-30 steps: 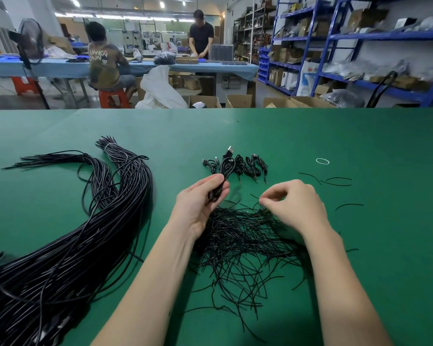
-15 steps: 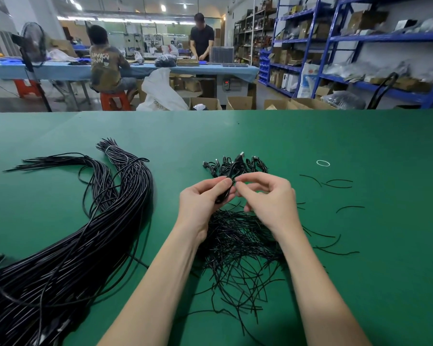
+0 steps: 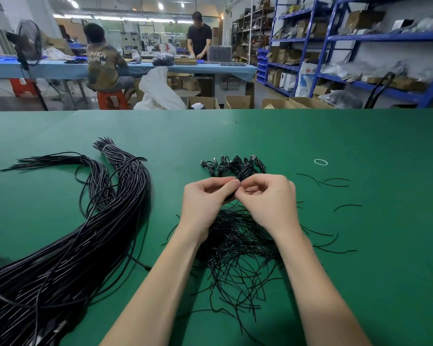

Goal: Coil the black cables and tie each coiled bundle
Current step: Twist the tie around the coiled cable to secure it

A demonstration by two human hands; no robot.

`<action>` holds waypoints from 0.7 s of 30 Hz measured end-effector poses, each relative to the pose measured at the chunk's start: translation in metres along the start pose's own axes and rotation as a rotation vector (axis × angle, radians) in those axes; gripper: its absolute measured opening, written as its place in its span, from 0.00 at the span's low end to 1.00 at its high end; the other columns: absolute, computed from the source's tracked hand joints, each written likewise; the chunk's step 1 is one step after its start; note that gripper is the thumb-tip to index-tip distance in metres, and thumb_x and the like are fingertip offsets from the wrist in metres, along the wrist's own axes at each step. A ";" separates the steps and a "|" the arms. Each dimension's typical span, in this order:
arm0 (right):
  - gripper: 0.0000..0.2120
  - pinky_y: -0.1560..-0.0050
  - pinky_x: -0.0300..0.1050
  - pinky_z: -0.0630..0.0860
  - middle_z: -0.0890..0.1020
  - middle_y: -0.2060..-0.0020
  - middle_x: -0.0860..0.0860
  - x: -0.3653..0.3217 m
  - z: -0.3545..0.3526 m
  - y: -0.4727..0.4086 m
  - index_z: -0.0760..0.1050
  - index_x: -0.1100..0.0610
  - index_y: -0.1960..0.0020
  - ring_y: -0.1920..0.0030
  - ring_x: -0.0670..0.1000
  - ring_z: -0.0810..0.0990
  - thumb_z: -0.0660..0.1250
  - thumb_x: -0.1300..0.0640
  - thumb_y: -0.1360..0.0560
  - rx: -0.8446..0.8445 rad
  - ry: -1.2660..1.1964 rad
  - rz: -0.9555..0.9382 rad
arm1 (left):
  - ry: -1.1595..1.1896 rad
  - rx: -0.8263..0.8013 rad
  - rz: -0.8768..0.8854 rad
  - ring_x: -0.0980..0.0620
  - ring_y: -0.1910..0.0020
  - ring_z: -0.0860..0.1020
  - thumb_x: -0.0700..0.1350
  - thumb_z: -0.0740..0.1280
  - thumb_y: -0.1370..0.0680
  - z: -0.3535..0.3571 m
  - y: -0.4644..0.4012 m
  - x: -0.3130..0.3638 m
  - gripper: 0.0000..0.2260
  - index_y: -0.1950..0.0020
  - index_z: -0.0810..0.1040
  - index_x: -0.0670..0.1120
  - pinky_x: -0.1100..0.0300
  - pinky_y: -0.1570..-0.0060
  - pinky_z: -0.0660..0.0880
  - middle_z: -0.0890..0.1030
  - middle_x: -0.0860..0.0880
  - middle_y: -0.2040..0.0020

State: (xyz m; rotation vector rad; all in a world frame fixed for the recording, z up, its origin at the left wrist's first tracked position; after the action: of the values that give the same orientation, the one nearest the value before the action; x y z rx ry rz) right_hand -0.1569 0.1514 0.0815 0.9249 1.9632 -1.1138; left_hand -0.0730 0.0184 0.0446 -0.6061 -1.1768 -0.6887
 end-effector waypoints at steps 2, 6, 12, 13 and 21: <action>0.07 0.69 0.31 0.72 0.78 0.76 0.42 -0.006 -0.001 0.001 0.82 0.50 0.67 0.75 0.40 0.73 0.75 0.58 0.31 -0.005 0.046 -0.061 | -0.045 -0.001 0.017 0.54 0.59 0.85 0.38 0.76 0.27 0.001 0.001 0.003 0.03 0.54 0.86 0.42 0.67 0.58 0.79 0.87 0.45 0.59; 0.05 0.66 0.43 0.78 0.79 0.73 0.45 -0.024 -0.004 0.003 0.83 0.50 0.64 0.71 0.45 0.75 0.71 0.59 0.31 -0.003 0.152 -0.206 | -0.061 -0.006 0.041 0.53 0.59 0.86 0.38 0.76 0.27 0.002 0.003 0.011 0.03 0.55 0.87 0.44 0.68 0.59 0.79 0.87 0.46 0.59; 0.07 0.61 0.46 0.79 0.79 0.68 0.43 -0.036 -0.002 0.009 0.84 0.50 0.59 0.67 0.47 0.78 0.72 0.62 0.29 -0.005 0.182 -0.360 | -0.106 0.104 0.055 0.58 0.65 0.83 0.38 0.75 0.28 -0.007 0.002 0.013 0.03 0.59 0.87 0.45 0.68 0.63 0.77 0.86 0.47 0.63; 0.06 0.61 0.46 0.79 0.80 0.67 0.43 -0.036 0.000 0.010 0.84 0.51 0.59 0.67 0.46 0.79 0.72 0.61 0.28 -0.007 0.175 -0.365 | -0.101 0.124 0.049 0.57 0.66 0.83 0.38 0.74 0.29 -0.009 0.001 0.011 0.03 0.60 0.87 0.45 0.68 0.63 0.77 0.86 0.47 0.64; 0.08 0.63 0.33 0.76 0.82 0.69 0.43 -0.021 0.003 0.010 0.84 0.48 0.62 0.69 0.45 0.79 0.75 0.61 0.29 -0.001 0.023 -0.237 | 0.032 0.176 -0.063 0.54 0.69 0.80 0.36 0.72 0.27 -0.015 0.000 -0.004 0.09 0.67 0.85 0.43 0.61 0.59 0.82 0.82 0.49 0.69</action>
State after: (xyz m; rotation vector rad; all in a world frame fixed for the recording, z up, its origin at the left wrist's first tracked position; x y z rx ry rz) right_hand -0.1372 0.1468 0.0938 0.7202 2.1339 -1.2373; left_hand -0.0647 0.0082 0.0367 -0.4102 -1.2167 -0.6382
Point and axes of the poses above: each hand's wrist, its own y-axis away from the middle knuckle, its own z-axis out of the palm, x = y × z, the point moved 10 cm from there along -y, towards the middle knuckle
